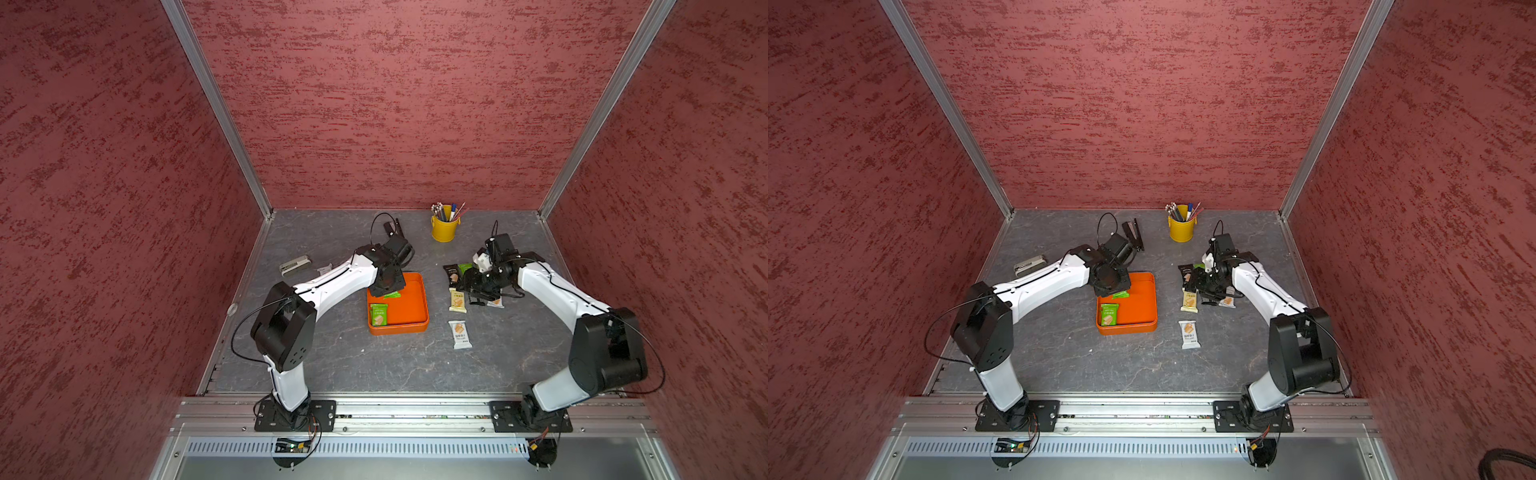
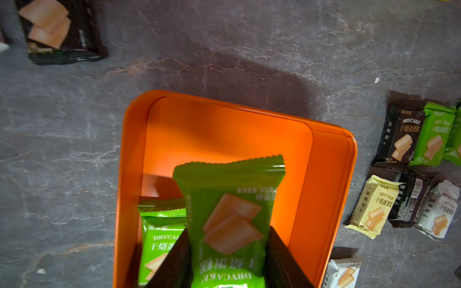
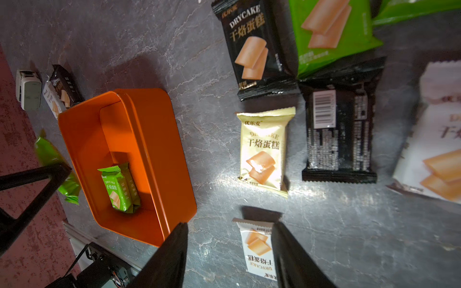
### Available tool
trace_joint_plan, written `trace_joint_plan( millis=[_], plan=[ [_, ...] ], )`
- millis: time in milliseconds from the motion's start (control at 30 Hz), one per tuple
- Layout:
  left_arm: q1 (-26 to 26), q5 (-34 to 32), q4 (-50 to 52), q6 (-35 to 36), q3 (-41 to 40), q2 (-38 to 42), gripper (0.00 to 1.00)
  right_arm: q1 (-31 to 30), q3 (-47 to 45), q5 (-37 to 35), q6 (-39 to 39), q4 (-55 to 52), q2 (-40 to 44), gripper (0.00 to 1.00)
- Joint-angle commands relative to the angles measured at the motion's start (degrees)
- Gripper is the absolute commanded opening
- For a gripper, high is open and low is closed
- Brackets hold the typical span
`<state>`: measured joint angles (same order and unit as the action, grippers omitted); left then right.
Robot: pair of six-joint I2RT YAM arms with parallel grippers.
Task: Take the cookies out of the storage box
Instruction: Place the cookie at the center of the board.
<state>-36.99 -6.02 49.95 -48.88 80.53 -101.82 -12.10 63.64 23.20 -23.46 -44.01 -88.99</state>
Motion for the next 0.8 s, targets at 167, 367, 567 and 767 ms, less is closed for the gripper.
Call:
trace_joint_plan(
  millis=[167,367,567,767],
  plan=[
    [8.81,0.92,1.74,5.27,-6.87,6.4,0.41,0.38,0.7,3.45,-4.22,4.96,-2.04,0.58],
    [15.0,0.62,-0.67,8.23,-11.63,8.81,0.41,0.42,4.65,3.54,-4.97,4.81,-5.52,0.58],
    [17.73,1.41,-5.04,9.9,-14.93,7.64,0.41,0.33,6.32,3.25,-6.58,5.16,-7.33,0.58],
    [17.85,3.69,-7.61,12.28,-14.61,3.14,0.41,0.38,7.19,2.16,-6.94,4.5,-8.23,0.58]
  ],
)
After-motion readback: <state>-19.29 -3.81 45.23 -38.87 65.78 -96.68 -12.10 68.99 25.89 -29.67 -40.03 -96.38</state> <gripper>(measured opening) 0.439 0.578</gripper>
